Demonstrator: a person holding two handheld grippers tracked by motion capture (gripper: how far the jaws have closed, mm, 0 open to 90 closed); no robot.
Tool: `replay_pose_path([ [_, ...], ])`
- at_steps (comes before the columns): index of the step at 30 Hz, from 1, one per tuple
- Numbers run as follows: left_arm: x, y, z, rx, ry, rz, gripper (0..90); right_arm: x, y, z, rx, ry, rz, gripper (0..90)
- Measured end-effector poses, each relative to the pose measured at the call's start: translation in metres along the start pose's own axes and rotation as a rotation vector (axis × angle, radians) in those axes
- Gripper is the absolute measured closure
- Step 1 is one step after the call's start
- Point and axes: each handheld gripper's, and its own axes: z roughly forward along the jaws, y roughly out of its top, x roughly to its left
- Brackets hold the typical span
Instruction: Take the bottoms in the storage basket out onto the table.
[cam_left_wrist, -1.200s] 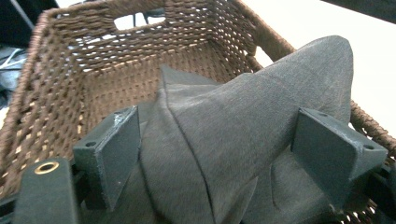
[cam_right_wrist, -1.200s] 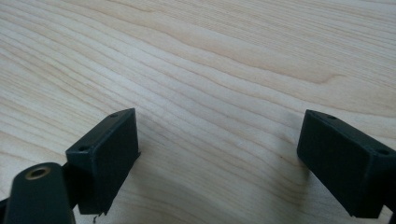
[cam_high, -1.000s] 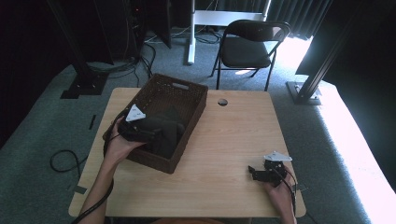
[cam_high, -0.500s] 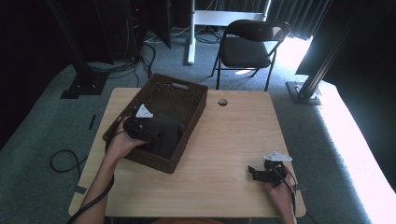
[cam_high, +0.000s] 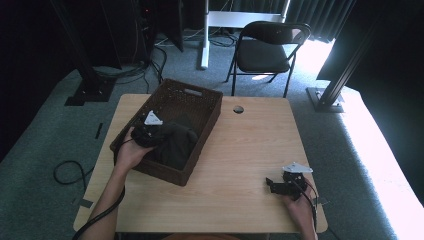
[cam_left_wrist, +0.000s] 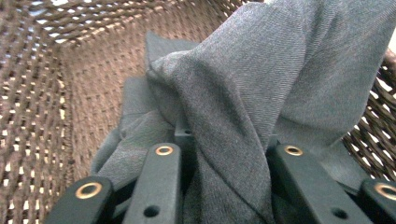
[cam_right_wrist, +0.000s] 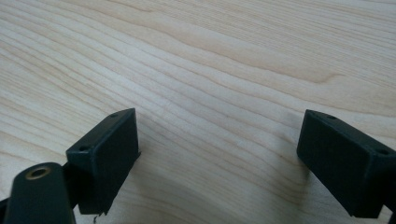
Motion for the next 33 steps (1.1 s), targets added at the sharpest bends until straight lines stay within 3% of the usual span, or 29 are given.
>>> replay_pose_path([
  [13,0.003,0.003,-0.015,-0.089,0.049,-0.054,76.3,0.0,0.0,0.0,0.0,0.0,0.0,12.4],
  [26,0.008,0.004,-0.026,-0.138,0.066,-0.097,76.4,0.0,0.0,0.0,0.0,0.0,0.0,12.4],
  [33,0.009,0.007,-0.033,-0.159,0.074,-0.102,76.5,0.0,0.0,0.0,0.0,0.0,0.0,12.4],
])
